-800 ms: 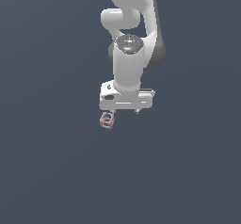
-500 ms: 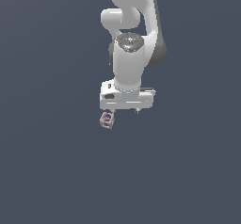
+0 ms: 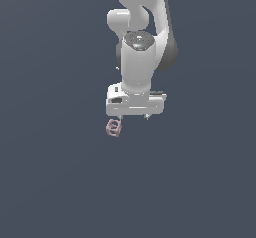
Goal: Pick up the object and move it to a goal position.
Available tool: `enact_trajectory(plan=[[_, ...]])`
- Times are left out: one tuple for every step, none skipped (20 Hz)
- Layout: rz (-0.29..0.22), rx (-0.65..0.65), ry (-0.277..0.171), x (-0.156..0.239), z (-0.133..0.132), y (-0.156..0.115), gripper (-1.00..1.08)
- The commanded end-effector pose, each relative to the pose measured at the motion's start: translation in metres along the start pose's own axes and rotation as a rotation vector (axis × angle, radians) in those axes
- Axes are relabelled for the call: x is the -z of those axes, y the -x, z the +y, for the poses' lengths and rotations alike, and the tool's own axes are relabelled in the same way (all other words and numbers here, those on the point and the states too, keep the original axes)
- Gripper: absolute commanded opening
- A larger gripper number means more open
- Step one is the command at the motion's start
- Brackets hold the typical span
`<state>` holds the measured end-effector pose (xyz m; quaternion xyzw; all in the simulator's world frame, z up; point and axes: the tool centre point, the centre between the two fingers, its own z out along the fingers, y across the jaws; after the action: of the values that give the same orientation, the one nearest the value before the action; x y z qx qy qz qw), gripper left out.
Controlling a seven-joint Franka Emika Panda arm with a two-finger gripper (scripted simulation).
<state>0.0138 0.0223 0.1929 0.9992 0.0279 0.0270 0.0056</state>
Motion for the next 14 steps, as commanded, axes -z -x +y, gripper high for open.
enact_trajectory(plan=[[-0.005, -0.021, -0.001, -0.007, 0.006, 0.003, 1.0], [-0.007, -0.034, -0.002, -0.012, 0.01, 0.005, 1.0], [-0.01, -0.049, -0.004, -0.017, 0.014, 0.007, 1.0], [-0.013, -0.067, -0.005, -0.023, 0.019, 0.01, 1.0], [-0.017, -0.086, -0.006, -0.03, 0.025, 0.013, 1.0], [-0.02, -0.108, -0.007, -0.037, 0.031, 0.017, 1.0], [-0.025, -0.132, -0.008, -0.045, 0.038, 0.021, 1.0], [-0.029, -0.159, -0.008, -0.053, 0.045, 0.026, 1.0], [-0.033, -0.185, -0.008, -0.061, 0.052, 0.031, 1.0], [-0.037, -0.208, -0.008, -0.068, 0.059, 0.036, 1.0], [-0.041, -0.23, -0.008, -0.075, 0.064, 0.04, 1.0], [-0.044, -0.249, -0.007, -0.08, 0.07, 0.044, 1.0], [-0.047, -0.266, -0.007, -0.085, 0.074, 0.048, 1.0], [-0.049, -0.281, -0.006, -0.09, 0.078, 0.051, 1.0]])
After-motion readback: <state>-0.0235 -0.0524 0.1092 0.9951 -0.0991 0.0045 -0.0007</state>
